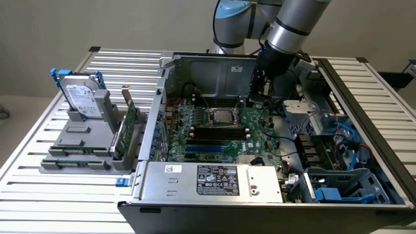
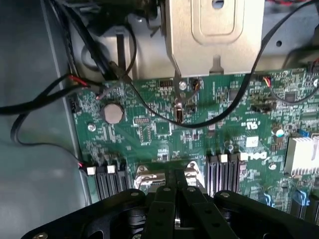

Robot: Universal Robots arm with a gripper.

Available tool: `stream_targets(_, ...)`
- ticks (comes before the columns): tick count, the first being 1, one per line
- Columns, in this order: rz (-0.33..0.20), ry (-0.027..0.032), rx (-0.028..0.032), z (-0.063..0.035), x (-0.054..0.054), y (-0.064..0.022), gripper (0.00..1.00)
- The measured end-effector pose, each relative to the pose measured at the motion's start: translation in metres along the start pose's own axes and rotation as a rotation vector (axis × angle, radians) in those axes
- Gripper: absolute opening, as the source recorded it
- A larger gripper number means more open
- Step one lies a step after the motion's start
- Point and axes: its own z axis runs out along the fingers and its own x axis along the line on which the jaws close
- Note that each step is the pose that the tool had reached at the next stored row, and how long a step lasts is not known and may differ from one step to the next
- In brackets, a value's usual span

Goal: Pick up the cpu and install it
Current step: 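Place the cpu into insertion slot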

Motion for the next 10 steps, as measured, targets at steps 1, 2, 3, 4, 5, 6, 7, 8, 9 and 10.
stream_targets(1,-0.001,-0.0011,0.0149,0.0004,0.0,-0.0011,0.11)
stream_targets(2,-0.001,-0.0023,0.0267,0.0007,0.0,-0.0025,0.11)
stream_targets(3,-0.001,-0.0033,0.0358,0.0011,0.0,-0.0039,0.11)
stream_targets(4,-0.002,-0.0039,0.04,0.0019,0.0,-0.0058,0.11)
stream_targets(5,-0.002,-0.0042,0.0425,0.0031,-0.001,-0.008,0.11)
stream_targets(6,-0.002,-0.0042,0.0443,0.0045,-0.001,-0.0099,0.11)
stream_targets(7,-0.002,-0.0043,0.0458,0.0062,-0.001,-0.0119,0.11)
stream_targets(8,-0.002,-0.0046,0.0471,0.0078,-0.001,-0.0138,0.11)
stream_targets(9,-0.002,-0.0049,0.0486,0.0093,-0.001,-0.0161,0.11)
stream_targets(10,-0.003,-0.005,0.0505,0.0107,-0.001,-0.0185,0.11)
